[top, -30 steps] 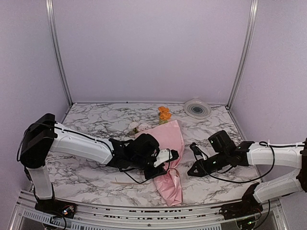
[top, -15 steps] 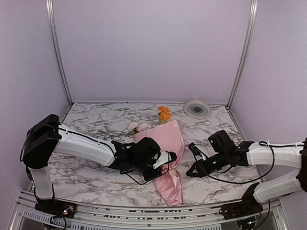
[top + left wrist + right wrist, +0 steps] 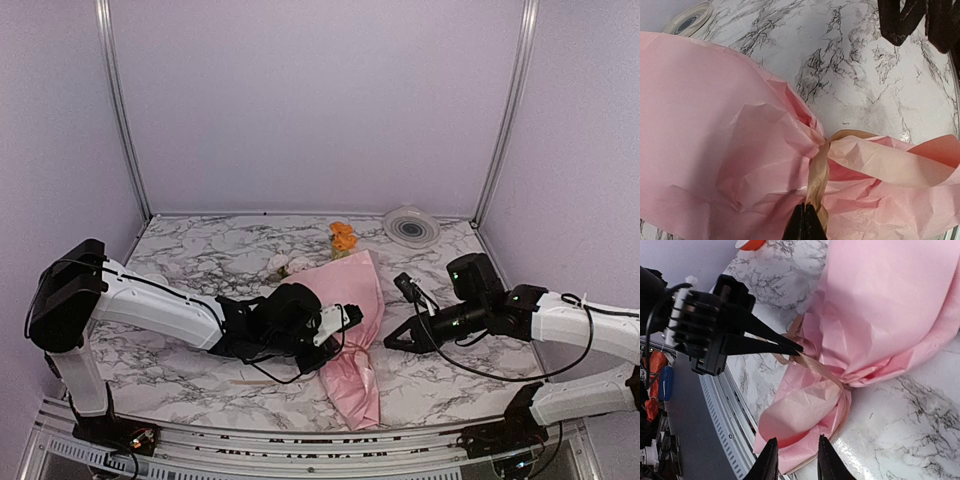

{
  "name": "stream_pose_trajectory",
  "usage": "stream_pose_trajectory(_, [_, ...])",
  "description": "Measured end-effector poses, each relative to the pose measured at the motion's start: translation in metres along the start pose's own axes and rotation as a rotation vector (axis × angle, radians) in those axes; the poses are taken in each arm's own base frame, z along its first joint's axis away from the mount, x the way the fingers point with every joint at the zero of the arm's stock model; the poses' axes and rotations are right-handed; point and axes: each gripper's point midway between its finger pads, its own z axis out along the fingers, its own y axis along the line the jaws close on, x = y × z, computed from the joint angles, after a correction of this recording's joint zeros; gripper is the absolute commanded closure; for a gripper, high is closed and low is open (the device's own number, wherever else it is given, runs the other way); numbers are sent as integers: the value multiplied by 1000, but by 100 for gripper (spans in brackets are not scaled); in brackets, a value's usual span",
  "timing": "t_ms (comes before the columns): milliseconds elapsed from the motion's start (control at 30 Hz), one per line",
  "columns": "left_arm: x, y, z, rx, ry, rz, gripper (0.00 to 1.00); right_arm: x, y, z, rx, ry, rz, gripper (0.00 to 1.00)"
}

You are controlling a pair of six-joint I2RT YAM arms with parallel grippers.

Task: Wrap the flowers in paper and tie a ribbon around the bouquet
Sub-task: Cross the half-tied ribbon over the folded bouquet.

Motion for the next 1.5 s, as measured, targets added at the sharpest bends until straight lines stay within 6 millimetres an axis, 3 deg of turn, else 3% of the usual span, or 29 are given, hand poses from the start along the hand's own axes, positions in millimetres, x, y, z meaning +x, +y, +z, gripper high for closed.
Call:
stream_pose_trajectory(100, [-4, -2, -1, 11, -24, -11, 100, -21, 17, -5, -52, -68, -53, 73])
stream_pose_trajectory(233, [2, -2, -3, 27, -33, -39, 100, -36, 25, -1, -93, -118, -77, 73])
stream_pose_trajectory(433, [4, -1, -14, 78, -87, -109, 100, -54, 24, 15, -123, -142, -74, 70])
stream_pose_trajectory(667, [11, -7, -28, 142, -166, -212, 100, -55, 22, 42, -196, -104, -72, 62])
stream_pose_trajectory(867, [-6, -13, -33, 204, -241, -252, 100, -75, 31, 49, -229, -124, -153, 59])
stream_pose_trajectory(1167, [-17, -7, -45, 205, -316, -283, 100, -52, 33, 66, -291, -35, -217, 55])
stream_pose_trajectory(1400, [-15, -8, -46, 215, -327, -309, 100, -29, 31, 76, -305, 20, -223, 96])
stream_pose_trajectory(1500, [-7, -9, -45, 215, -310, -315, 100, -18, 25, 77, -290, 35, -208, 100])
